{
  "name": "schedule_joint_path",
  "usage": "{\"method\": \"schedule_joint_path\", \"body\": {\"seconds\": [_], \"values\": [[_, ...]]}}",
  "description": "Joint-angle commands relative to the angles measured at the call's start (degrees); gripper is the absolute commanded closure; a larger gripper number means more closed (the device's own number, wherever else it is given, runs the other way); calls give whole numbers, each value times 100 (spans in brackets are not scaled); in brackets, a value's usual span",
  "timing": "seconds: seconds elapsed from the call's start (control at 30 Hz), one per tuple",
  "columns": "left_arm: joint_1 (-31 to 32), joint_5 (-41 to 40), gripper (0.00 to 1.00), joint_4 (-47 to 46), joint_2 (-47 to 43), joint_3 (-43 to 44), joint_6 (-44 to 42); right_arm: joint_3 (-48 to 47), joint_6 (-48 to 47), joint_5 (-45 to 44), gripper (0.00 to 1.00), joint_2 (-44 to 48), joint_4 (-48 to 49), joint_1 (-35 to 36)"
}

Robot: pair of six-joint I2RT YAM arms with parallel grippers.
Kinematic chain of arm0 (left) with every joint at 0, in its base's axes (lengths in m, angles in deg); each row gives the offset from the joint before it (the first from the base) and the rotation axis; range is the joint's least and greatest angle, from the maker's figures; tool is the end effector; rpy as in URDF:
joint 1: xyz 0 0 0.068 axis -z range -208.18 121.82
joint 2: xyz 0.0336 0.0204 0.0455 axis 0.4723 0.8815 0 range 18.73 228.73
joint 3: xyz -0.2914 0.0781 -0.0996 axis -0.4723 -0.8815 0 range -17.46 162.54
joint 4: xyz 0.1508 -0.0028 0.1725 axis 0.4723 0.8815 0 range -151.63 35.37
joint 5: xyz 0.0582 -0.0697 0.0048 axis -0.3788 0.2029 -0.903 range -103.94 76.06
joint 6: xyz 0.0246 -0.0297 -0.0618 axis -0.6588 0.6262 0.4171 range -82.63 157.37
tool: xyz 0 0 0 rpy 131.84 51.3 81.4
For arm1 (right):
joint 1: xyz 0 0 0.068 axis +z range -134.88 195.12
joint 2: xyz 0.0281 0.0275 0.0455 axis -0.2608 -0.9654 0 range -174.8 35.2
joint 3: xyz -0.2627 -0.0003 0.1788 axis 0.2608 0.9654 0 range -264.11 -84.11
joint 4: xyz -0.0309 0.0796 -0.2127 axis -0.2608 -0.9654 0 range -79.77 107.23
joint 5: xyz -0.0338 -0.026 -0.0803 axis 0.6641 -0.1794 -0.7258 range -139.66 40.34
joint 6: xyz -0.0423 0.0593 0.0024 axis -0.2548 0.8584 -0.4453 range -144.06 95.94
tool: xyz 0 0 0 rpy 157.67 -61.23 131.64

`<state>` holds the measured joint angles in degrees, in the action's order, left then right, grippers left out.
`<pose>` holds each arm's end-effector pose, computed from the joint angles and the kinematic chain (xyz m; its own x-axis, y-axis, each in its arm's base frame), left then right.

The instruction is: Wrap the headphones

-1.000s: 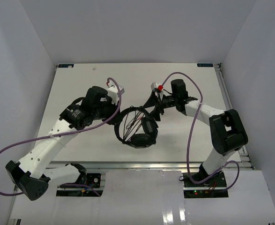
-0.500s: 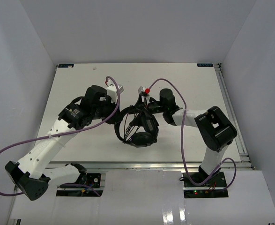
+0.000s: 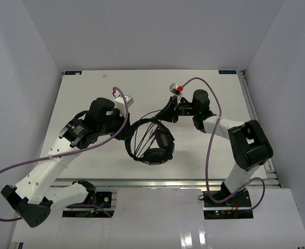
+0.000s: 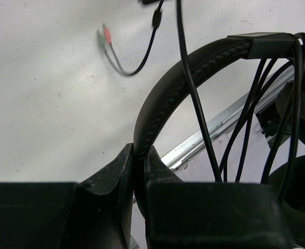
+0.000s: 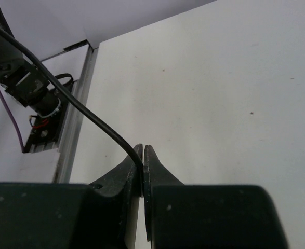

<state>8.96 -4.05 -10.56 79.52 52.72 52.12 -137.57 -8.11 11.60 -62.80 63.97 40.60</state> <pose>0.1260 -0.1086 0.3888 -0.6902 0.2081 -0.6931 0.5390 0.7868 -0.3005 0.3004 0.2020 0.3200 -0.2408 0.0315 -0.9701 -0.9689 0.0503 0.2422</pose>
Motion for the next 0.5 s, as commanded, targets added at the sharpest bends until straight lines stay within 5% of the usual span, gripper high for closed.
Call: {"method": "schedule_joint_path", "body": {"seconds": [0.0, 0.1, 0.47], "values": [[21, 152, 100, -266, -225, -197, 166, -478, -1317, 150, 92, 787, -1384, -260], [21, 215, 100, -336, -226, -247, 196, -507, -1786, 89, 92, 1018, -1962, -257], [21, -20, 100, -204, -296, -128, 151, -158, -1421, 158, 92, 1378, -1625, -393]]}}
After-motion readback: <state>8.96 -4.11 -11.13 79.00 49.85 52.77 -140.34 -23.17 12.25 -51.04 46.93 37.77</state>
